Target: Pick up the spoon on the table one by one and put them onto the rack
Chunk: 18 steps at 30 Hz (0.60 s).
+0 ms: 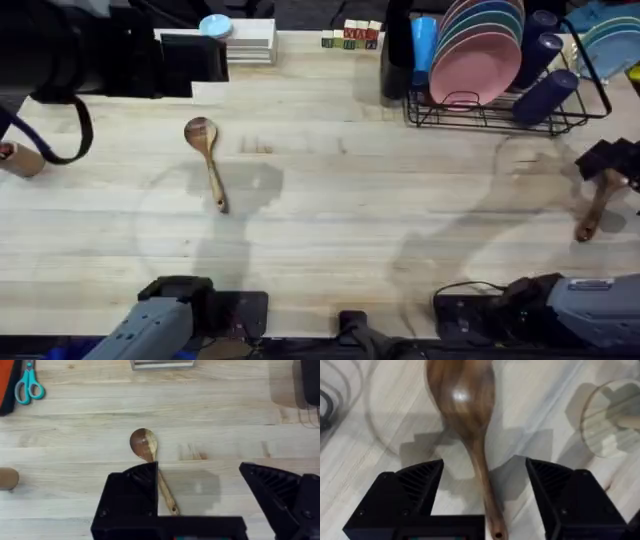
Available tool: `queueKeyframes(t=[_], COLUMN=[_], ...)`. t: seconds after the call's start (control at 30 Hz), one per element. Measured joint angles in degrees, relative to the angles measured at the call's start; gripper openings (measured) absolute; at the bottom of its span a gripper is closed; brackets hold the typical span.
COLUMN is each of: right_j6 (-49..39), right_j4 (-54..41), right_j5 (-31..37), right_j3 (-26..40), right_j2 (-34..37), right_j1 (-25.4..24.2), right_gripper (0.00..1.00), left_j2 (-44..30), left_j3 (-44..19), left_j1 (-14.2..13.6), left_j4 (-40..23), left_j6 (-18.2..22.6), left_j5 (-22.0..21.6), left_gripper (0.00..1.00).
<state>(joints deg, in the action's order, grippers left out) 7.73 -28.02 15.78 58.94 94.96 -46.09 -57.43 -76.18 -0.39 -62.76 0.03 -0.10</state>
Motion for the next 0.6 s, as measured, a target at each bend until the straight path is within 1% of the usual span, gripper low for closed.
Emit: queueKeyframes(t=[0.07,0.43,0.57,0.6], right_j6=[0.0,0.0,0.0,0.0], right_j4=[1.3,1.6,1.7,1.2], right_j5=[-0.7,-4.5,-6.7,-9.0], right_j3=[0.0,1.2,1.5,1.8], right_j2=[1.9,3.8,4.2,4.5], right_j1=[0.0,-0.7,-1.0,-1.1], right_gripper=[0.996,0.995,0.995,0.984], left_j2=[0.0,0.0,0.0,0.0], left_j3=[0.0,0.0,0.0,0.0], left_j1=[0.0,0.0,0.0,0.0], left_j4=[0.0,0.0,-0.4,-1.6], left_j6=[0.0,0.0,0.0,0.0], left_j5=[0.0,0.0,0.0,0.0], left_gripper=[0.993,0.993,0.993,0.993])
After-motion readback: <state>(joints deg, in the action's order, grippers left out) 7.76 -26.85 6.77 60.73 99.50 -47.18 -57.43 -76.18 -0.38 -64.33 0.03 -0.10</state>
